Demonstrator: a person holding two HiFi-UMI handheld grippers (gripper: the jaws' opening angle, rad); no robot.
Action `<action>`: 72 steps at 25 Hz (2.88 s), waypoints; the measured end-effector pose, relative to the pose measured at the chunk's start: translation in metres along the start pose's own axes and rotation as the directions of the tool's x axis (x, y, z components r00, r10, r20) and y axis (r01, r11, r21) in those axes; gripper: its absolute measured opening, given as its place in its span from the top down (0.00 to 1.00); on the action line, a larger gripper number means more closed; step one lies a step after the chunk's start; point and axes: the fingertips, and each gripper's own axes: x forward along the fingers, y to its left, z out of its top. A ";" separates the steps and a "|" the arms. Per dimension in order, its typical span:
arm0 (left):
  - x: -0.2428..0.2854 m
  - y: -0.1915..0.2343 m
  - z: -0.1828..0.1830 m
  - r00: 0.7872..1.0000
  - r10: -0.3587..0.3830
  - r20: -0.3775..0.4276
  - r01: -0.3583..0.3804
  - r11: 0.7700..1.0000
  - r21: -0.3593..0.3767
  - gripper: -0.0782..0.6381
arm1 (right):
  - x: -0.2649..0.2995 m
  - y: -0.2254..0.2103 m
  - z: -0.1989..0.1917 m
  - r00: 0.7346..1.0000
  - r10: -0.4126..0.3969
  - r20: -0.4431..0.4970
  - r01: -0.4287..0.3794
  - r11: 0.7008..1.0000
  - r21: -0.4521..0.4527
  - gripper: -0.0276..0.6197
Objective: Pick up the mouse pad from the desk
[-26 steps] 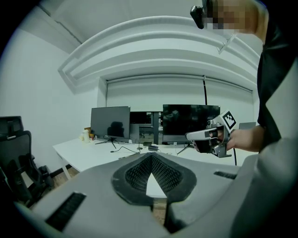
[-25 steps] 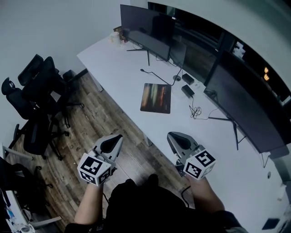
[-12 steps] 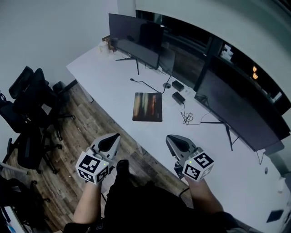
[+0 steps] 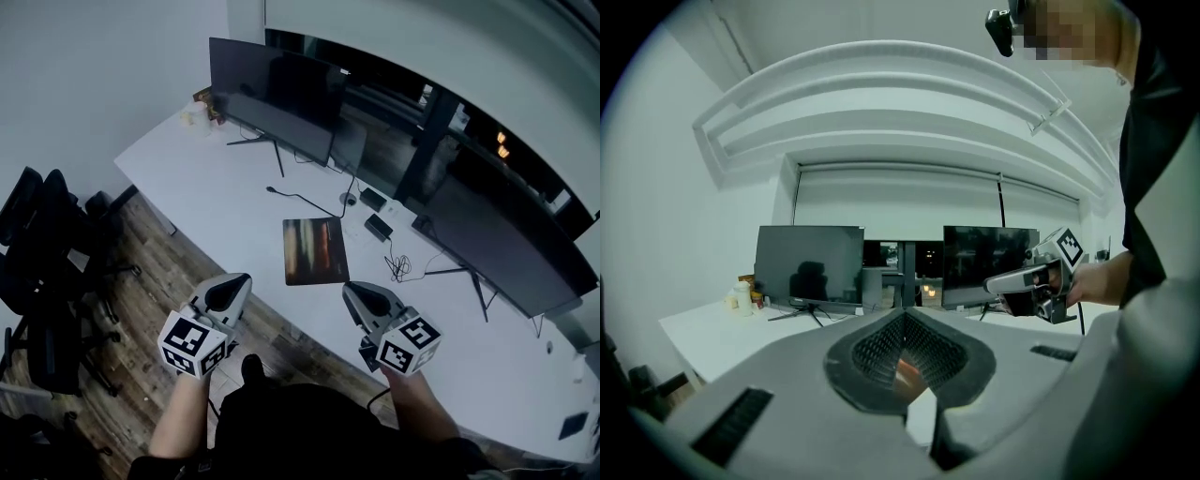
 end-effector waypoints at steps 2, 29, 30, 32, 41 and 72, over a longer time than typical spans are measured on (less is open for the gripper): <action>0.000 0.031 0.000 1.000 -0.025 -0.004 0.025 1.000 0.004 0.88 | 0.032 0.009 0.006 1.000 -0.008 0.001 0.008 1.000 0.006 0.95; 0.050 0.088 -0.026 0.923 -0.378 -0.072 0.378 0.926 -0.016 0.87 | 0.065 0.003 -0.004 0.934 -0.356 0.037 0.350 0.929 0.120 0.95; 0.054 0.084 -0.025 0.923 -0.377 -0.070 0.377 0.926 -0.022 0.87 | 0.059 0.000 -0.006 0.933 -0.359 0.037 0.352 0.928 0.124 0.95; 0.061 0.073 -0.023 0.923 -0.378 -0.074 0.378 0.926 -0.024 0.87 | 0.044 -0.006 -0.010 0.930 -0.366 0.041 0.357 0.923 0.144 0.95; 0.092 0.022 -0.024 0.908 -0.393 -0.146 0.399 0.917 0.012 0.81 | -0.007 -0.037 -0.028 0.923 -0.382 0.043 0.369 0.911 0.182 0.95; 0.161 0.089 -0.126 0.663 -0.659 -0.354 0.705 0.709 0.002 0.39 | 0.093 -0.003 -0.045 0.736 -0.676 -0.042 0.656 0.696 0.291 0.95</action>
